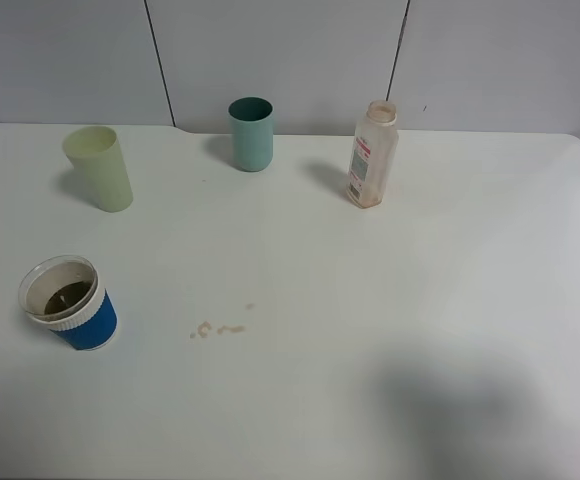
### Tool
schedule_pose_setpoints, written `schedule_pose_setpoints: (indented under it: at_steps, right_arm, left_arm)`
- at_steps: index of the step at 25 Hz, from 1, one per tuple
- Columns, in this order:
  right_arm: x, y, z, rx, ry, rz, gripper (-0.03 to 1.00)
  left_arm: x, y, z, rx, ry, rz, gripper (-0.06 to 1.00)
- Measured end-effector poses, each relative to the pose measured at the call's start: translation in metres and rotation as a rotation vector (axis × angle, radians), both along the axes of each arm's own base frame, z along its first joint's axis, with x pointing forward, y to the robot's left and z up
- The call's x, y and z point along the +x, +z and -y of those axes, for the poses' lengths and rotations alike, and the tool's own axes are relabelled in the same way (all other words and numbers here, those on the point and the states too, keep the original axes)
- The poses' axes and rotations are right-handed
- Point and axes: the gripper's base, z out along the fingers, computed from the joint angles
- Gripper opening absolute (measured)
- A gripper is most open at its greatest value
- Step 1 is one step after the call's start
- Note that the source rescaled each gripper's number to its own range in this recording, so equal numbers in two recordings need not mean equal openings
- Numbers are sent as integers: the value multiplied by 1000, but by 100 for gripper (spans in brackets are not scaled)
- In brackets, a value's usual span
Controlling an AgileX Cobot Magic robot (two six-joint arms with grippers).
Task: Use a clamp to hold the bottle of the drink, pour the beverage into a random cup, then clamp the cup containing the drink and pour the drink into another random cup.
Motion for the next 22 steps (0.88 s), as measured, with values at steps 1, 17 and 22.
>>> schedule_pose_setpoints:
  at_steps: [1,17,22]
  right_arm:
    - [0,0,0,0,0,0,100]
    - [0,0,0,0,0,0,100]
    - [0,0,0,0,0,0,100]
  left_arm:
    - [0,0,0,0,0,0,93]
    - [0,0,-1,0,-125,1,93]
    - [0,0,-1,0,-125,1,93]
